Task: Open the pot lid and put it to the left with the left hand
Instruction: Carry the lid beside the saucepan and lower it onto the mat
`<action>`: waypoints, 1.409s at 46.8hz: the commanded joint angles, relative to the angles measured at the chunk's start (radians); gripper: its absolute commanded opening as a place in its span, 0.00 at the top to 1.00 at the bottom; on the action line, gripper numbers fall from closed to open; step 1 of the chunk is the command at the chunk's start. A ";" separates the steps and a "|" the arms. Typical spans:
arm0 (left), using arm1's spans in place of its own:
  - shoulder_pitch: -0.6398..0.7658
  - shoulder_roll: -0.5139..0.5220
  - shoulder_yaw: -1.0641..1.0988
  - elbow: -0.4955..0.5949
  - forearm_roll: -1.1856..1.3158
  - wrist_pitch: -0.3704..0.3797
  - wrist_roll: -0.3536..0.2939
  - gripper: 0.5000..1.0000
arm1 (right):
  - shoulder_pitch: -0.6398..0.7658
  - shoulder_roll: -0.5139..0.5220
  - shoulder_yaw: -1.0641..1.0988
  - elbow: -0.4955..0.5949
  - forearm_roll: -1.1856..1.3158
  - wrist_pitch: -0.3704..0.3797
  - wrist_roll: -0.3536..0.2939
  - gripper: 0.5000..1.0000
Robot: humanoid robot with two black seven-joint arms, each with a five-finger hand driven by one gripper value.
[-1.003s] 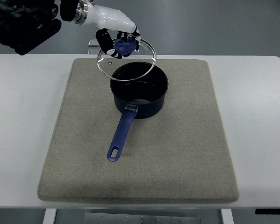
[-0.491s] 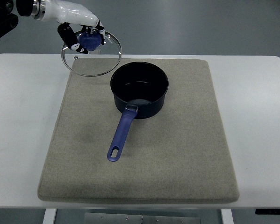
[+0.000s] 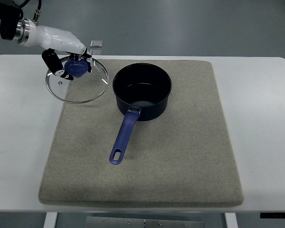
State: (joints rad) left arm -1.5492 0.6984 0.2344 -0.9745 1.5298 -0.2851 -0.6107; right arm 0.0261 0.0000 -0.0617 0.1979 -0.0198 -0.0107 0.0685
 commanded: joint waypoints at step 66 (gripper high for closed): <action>0.227 0.001 -0.012 0.004 -0.085 0.210 0.000 1.00 | 0.000 0.000 0.000 0.000 0.000 0.000 0.001 0.17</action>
State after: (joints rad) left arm -1.3280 0.6996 0.2223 -0.9727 1.4464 -0.0783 -0.6109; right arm 0.0261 0.0000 -0.0622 0.1980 -0.0197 -0.0107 0.0682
